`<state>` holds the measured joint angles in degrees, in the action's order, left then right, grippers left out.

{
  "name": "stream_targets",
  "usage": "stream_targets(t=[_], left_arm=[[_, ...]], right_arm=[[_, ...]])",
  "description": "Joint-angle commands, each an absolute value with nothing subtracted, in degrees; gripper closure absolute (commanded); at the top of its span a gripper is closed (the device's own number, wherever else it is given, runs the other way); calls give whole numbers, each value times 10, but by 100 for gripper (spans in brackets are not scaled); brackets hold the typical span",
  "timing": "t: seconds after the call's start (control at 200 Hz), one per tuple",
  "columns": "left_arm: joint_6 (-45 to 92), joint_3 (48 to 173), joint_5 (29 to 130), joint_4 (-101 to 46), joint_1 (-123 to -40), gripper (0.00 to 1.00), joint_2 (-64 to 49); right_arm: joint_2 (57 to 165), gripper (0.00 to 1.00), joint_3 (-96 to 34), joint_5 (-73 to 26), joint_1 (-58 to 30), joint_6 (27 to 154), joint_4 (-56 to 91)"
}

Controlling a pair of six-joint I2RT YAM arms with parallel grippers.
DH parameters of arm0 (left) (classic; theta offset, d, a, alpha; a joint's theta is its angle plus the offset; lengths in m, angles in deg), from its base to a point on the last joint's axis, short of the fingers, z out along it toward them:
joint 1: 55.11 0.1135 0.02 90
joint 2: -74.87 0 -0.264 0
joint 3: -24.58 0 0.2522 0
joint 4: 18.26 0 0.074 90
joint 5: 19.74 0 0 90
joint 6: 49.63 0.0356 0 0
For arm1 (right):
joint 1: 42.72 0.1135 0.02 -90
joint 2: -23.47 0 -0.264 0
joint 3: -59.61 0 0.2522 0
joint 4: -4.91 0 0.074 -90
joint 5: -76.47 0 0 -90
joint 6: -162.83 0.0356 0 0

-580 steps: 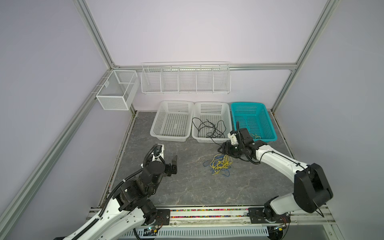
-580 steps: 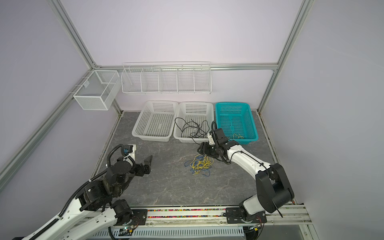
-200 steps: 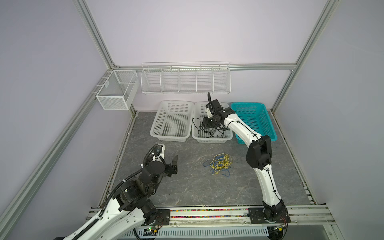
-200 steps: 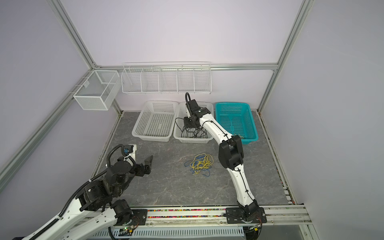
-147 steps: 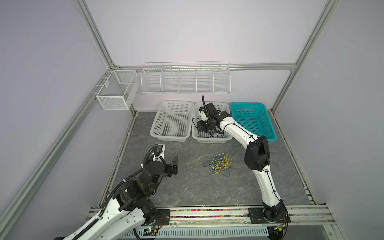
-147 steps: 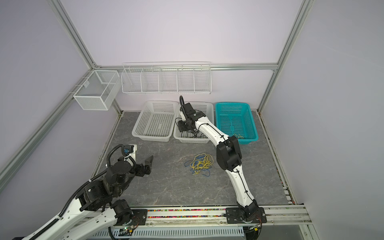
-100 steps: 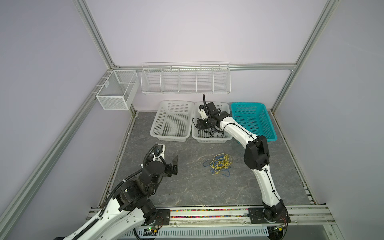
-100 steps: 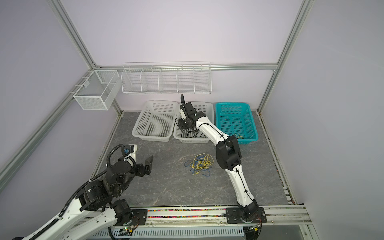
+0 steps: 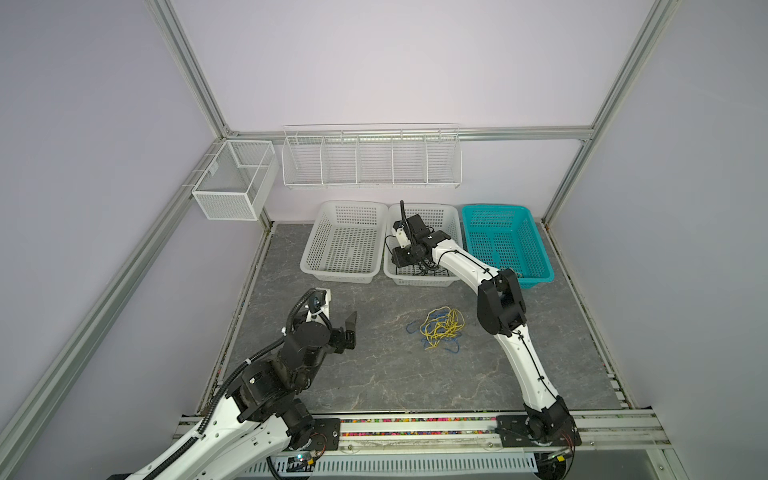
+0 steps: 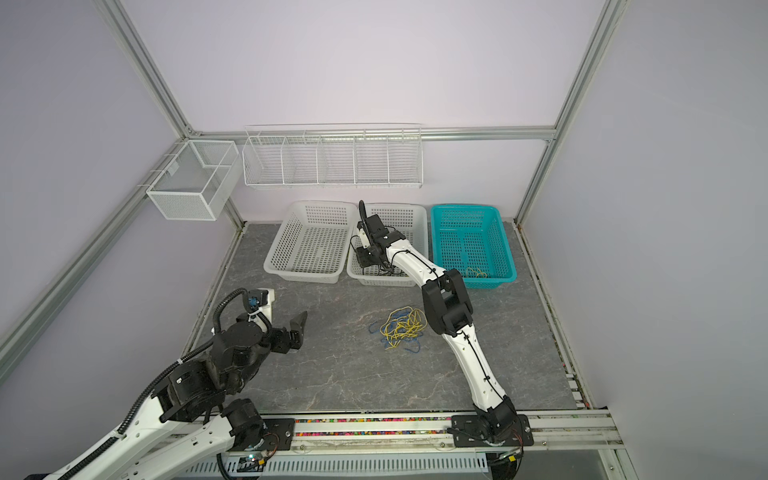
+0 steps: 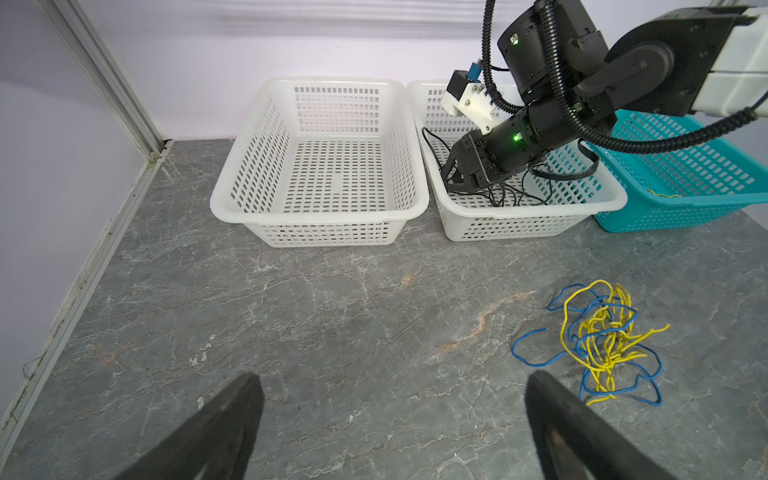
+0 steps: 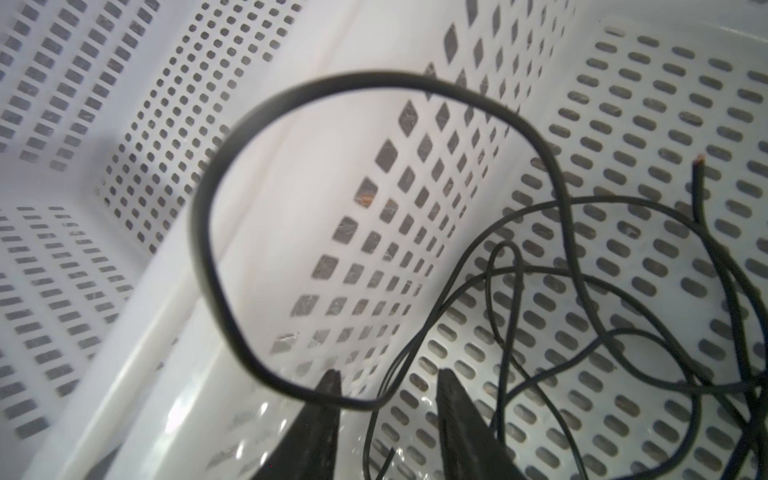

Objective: Untangle the cables

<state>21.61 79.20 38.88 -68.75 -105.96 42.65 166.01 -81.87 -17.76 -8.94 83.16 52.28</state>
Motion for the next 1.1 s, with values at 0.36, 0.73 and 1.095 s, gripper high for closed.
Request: stream_targets(t=[0.36,0.73,1.095], left_arm=[[225,783,392,-684,-1057,1,426],[226,784,397,-685,-1057,1,420],[223,789,411,-689,-1056,1,414]], right_arm=[[1550,93,-660,-110,-127,865,380],[1539,86,-672,-212,-185,931,459],[1352,41,-537,-154,-180,913,447]])
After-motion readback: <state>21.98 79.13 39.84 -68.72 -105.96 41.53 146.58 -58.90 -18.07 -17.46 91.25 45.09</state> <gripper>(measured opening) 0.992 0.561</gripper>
